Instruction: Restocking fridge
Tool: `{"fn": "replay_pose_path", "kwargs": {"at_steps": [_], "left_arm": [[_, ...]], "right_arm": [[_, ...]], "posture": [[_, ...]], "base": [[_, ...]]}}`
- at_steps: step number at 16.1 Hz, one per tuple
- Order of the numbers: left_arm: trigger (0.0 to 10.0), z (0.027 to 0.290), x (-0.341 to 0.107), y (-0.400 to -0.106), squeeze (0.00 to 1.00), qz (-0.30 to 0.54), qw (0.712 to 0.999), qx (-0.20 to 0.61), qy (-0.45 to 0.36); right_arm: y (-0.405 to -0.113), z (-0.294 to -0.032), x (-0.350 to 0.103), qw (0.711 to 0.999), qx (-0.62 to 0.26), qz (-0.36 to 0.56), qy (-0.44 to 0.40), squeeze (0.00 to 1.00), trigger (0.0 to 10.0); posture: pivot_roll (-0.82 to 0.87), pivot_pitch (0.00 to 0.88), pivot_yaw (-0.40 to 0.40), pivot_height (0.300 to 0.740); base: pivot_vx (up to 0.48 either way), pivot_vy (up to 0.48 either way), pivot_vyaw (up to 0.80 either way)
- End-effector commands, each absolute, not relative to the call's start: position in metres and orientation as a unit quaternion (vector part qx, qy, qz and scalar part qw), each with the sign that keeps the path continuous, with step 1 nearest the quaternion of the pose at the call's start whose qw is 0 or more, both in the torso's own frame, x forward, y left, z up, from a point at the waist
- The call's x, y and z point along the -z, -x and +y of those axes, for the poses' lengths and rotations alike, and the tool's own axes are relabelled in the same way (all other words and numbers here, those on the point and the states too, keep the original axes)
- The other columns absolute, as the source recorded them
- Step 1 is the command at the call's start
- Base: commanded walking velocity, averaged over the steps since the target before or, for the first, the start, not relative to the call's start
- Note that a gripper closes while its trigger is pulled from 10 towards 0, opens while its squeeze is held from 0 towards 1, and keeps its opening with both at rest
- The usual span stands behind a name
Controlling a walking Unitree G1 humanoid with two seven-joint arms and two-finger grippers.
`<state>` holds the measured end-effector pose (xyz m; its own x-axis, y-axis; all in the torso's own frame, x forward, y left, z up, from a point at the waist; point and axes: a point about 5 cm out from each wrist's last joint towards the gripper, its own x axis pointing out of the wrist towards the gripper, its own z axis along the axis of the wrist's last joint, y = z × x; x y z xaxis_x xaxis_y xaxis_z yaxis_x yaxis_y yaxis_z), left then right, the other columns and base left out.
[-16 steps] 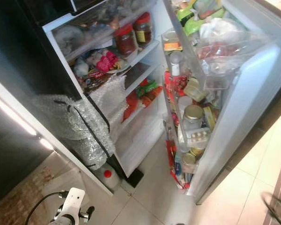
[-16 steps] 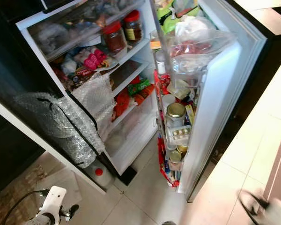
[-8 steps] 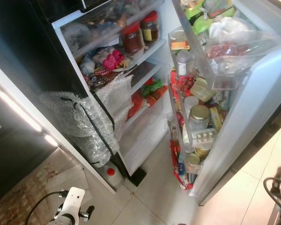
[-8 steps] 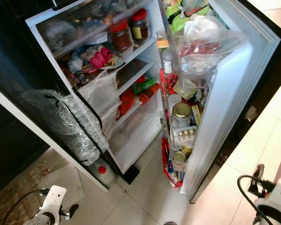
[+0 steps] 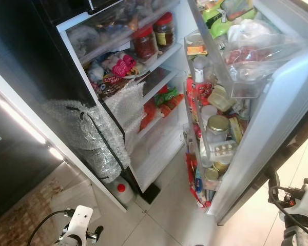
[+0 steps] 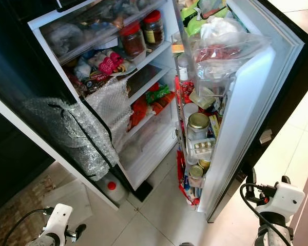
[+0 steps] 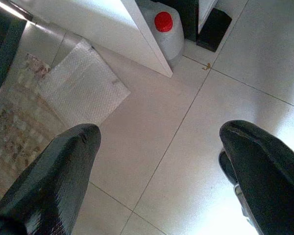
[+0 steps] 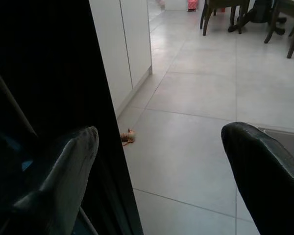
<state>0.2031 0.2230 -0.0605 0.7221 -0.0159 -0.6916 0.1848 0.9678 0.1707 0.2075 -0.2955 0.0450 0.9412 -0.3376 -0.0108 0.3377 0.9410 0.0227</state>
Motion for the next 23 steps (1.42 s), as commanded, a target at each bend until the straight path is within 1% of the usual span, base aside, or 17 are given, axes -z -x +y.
{"fn": "replay_pose_path", "kwargs": {"at_steps": [1,4,7,11,15,16,23], "left_arm": [[10.0,0.231,0.064,-0.195,0.0,0.385,0.914,0.045,-0.119],[10.0,0.231,0.063,-0.196,0.0,0.384,0.915,0.045,-0.119],[10.0,0.231,0.063,-0.196,0.0,0.384,0.915,0.044,-0.119],[10.0,0.231,0.063,-0.196,0.0,0.384,0.915,0.043,-0.12],[10.0,0.23,0.064,-0.196,0.0,0.384,0.915,0.041,-0.117],[10.0,0.23,0.064,-0.196,0.0,0.384,0.915,0.041,-0.117],[10.0,0.229,0.064,-0.197,0.0,0.383,0.916,0.041,-0.115]], "right_arm": [[-0.21,-0.287,-0.046,0.988,0.152,0.002,-0.019,0.0,10.0],[-0.216,-0.281,-0.05,0.991,0.128,-0.002,-0.029,0.0,10.0],[-0.228,-0.268,-0.056,0.995,0.086,-0.008,-0.042,0.0,10.0],[-0.238,-0.257,-0.062,0.997,0.057,-0.012,-0.048,0.0,10.0],[-0.249,-0.238,-0.067,0.998,-0.005,-0.013,-0.066,0.0,10.0],[-0.25,-0.233,-0.067,0.997,-0.027,-0.008,-0.071,0.0,10.0],[-0.251,-0.218,-0.066,0.991,-0.099,0.011,-0.09,0.0,10.0]], "posture": [[-0.24,0.066,0.159,0.74],[-0.24,0.071,0.157,0.74],[-0.23,0.081,0.156,0.74],[-0.23,0.082,0.152,0.74],[-0.22,0.086,0.148,0.74],[-0.22,0.087,0.146,0.74],[-0.22,0.087,0.141,0.74]], "base": [[0.0,0.0,0.0],[0.0,0.0,0.0],[0.0,0.0,0.0],[0.0,0.0,0.0],[0.0,0.0,0.0],[0.0,0.0,0.0],[0.0,0.0,0.0]]}}
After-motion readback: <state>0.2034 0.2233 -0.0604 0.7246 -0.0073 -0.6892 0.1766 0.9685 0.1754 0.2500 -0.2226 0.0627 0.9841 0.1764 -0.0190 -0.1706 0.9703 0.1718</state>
